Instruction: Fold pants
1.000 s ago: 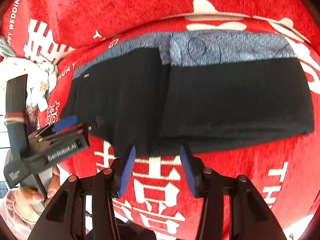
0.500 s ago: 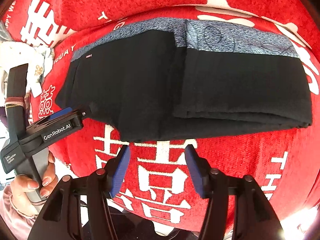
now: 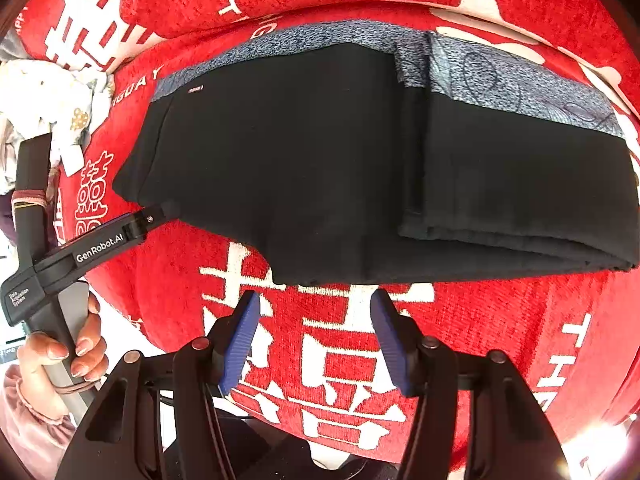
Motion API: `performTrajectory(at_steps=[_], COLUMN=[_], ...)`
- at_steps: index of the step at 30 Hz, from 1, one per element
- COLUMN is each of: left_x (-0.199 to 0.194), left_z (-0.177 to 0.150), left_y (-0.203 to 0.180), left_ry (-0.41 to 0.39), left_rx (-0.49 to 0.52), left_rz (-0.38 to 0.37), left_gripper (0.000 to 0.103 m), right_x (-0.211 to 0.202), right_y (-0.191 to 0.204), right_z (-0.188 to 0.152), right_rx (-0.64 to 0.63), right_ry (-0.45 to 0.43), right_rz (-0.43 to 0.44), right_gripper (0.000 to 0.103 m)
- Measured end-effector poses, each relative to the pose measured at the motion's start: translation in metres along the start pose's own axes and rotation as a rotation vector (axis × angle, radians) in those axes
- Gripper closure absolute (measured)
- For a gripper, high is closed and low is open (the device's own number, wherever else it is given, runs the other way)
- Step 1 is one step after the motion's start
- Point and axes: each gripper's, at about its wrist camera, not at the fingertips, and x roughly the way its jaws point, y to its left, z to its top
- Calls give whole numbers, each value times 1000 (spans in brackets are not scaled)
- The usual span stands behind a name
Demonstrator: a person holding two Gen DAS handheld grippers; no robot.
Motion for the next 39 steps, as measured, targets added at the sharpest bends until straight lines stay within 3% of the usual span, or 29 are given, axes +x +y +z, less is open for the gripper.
performTrajectory(at_steps=[9,19,23,26,31,39], left_x=[3,8,7,7,24,34], left_z=[3,11,16,18,18,15], left_y=[43,66,98,117,149,143], left_ry=[18,19,1,-9,17,-22], left_rx=[-82,-122,-189,-219,-296,-360], left_rz=[-52,-111,-178,-184,-332,-510], left_gripper=[18,18,18,18,18,17], right_x=[9,19,15,10,29,37], right_y=[6,12,17,24,29,31], right_z=[3,6,9,12,23,25], right_rx=[7,12,-19,-51,-60,-88], right_ry=[11,19,-28,-80,-52,-45], right_rz=[4,6,-44,-84,-81,-87], right_gripper=[41,41,41,41,40,34])
